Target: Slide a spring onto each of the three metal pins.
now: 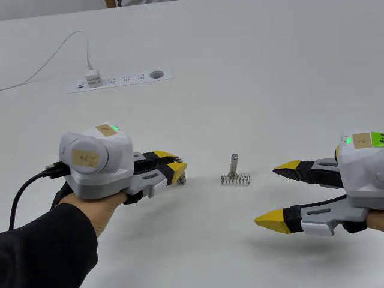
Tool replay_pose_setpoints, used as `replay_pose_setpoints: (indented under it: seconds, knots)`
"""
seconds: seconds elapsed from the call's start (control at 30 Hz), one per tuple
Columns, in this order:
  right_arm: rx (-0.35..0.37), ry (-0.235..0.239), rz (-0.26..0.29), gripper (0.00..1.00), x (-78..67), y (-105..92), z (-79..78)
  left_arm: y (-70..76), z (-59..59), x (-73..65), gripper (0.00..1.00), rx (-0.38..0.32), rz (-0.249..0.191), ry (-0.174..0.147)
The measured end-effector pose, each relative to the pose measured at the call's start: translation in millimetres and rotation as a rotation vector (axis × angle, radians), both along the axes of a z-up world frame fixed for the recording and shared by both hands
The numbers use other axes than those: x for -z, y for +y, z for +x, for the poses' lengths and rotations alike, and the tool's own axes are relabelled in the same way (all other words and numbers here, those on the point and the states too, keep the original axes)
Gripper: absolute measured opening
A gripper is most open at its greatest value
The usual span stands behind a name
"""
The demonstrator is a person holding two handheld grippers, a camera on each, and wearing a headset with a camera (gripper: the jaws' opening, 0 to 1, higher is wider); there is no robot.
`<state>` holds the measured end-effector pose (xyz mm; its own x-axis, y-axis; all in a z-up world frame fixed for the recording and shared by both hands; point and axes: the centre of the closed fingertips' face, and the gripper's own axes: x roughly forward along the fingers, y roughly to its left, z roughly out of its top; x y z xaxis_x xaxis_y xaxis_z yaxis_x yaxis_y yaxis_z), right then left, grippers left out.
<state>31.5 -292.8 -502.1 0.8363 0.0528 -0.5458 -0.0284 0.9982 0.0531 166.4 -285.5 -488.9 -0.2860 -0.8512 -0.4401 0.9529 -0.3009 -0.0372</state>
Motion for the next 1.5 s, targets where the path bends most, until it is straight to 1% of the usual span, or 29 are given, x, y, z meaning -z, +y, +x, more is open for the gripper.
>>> replay_pose_setpoints:
  seconds: [0.13,0.27,0.3,0.43,0.57,0.7,0.73,0.9,1.13,1.33,1.5]
  knots:
    - [0.001,-0.001,0.003,0.64,0.9,0.7,0.4,0.5,0.7,2.5,0.1,-0.003,0.005,-0.002]
    - [0.001,0.0,0.005,0.64,2.7,0.2,0.6,1.0,0.9,5.7,0.11,-0.001,0.012,-0.01]
    - [0.001,0.0,0.006,0.64,2.9,0.0,0.8,0.2,1.4,5.0,0.11,-0.003,0.006,-0.01]
    - [-0.002,0.0,0.008,0.63,3.7,0.5,1.4,-0.6,1.8,5.5,0.11,-0.001,0.005,-0.015]
    - [-0.003,0.001,0.009,0.63,4.0,0.8,2.2,0.4,2.0,7.0,0.11,0.001,0.012,-0.022]
    - [-0.004,0.004,0.008,0.63,4.8,-0.2,3.2,1.3,2.4,5.9,0.14,-0.001,0.012,-0.02]
    - [-0.002,0.005,0.01,0.63,5.3,-0.7,3.8,1.5,3.2,5.4,0.15,-0.002,0.011,-0.022]
    - [0.003,0.008,0.018,0.62,6.1,-2.0,5.7,3.3,4.4,-2.8,0.18,-0.011,-0.005,-0.009]
    - [-0.005,0.018,0.011,0.61,6.8,-2.7,7.8,8.4,4.1,-11.4,0.22,-0.009,-0.02,-0.017]
    - [-0.007,0.027,0.005,0.59,8.3,-5.1,9.6,11.7,5.1,-18.1,0.23,-0.012,-0.035,-0.015]
    - [-0.009,0.03,0.0,0.55,8.2,-9.2,13.5,15.2,3.8,-25.1,0.24,-0.013,-0.051,-0.007]
